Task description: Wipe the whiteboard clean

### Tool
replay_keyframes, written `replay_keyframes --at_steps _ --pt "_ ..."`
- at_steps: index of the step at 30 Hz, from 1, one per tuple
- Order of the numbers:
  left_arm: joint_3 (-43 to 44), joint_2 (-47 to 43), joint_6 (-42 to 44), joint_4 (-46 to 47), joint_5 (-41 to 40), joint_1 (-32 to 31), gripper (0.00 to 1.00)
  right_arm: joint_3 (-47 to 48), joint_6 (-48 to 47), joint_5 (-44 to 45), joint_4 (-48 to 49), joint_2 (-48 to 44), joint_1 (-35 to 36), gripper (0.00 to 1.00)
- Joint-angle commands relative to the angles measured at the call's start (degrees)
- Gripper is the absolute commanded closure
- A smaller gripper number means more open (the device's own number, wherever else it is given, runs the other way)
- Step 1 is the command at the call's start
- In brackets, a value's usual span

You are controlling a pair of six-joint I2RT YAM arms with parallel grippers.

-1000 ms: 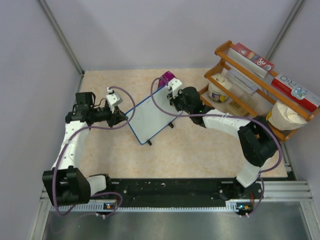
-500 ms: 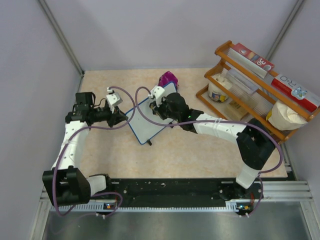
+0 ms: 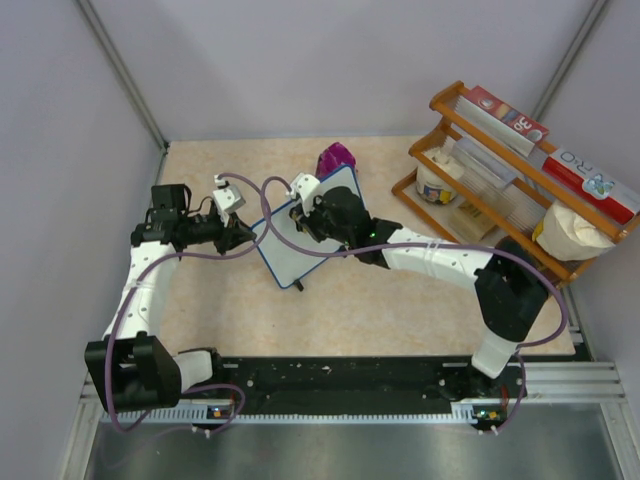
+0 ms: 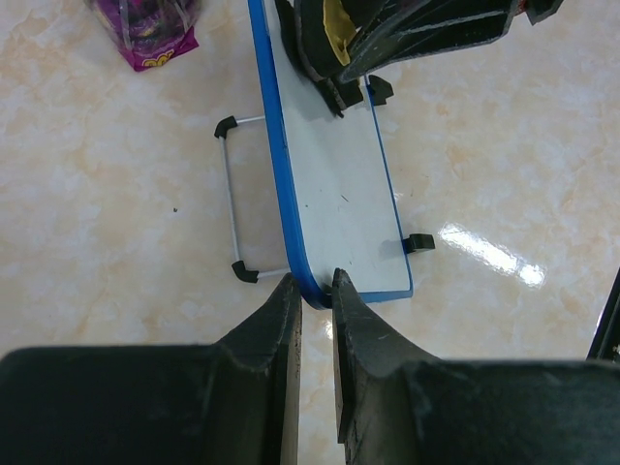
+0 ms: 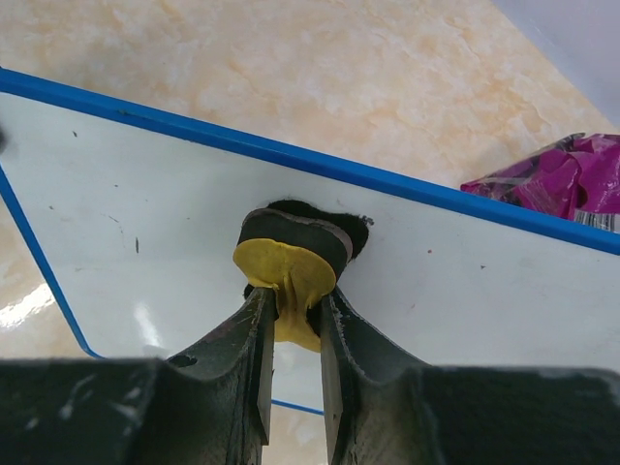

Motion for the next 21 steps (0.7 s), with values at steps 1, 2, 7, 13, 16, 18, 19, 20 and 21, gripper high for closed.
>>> replay_keyframes --at_steps 1,2,7,13,16,18,19,20,21 --pt "0.54 -0.22 3.48 -1.03 -1.14 -0.31 1.0 3.49 -2.4 3.61 0.92 -1.16 -1.8 1.0" --pt "0.63 -0.22 3.57 -1.12 -1.14 -0.31 1.0 3.58 -2.67 3.87 1.01 -1.25 -2.24 1.0" --pt "0.63 -0.3 3.57 -1.03 -1.05 -0.4 1.0 4.28 -3.99 4.49 1.27 -2.04 -6.8 1.0" --pt "0.71 -0.13 3.65 -1.03 -1.05 -0.31 1.0 3.93 -5.3 4.23 2.5 -1.86 -11.37 1.0" --pt "0.63 -0.04 3.74 -1.12 -1.05 -0.31 1.0 3.75 -5.83 4.14 2.68 -1.25 -12.26 1.0" --pt "0.71 -0.13 3.65 -1.03 -1.05 -0.31 1.0 3.75 -5.92 4.05 2.68 -1.16 -12.44 1.0" --pt "0.71 0.05 3.74 -1.03 -1.05 -0.22 1.0 3.75 -5.66 3.62 2.42 -1.16 -12.44 1.0" --pt "0.71 -0.04 3.65 -1.03 -1.14 -0.31 1.0 4.01 -5.22 3.09 2.07 -1.25 -12.52 1.0" --pt "0.71 -0.04 3.57 -1.03 -1.05 -0.31 1.0 4.28 -4.35 2.3 1.89 -1.25 -12.35 1.0"
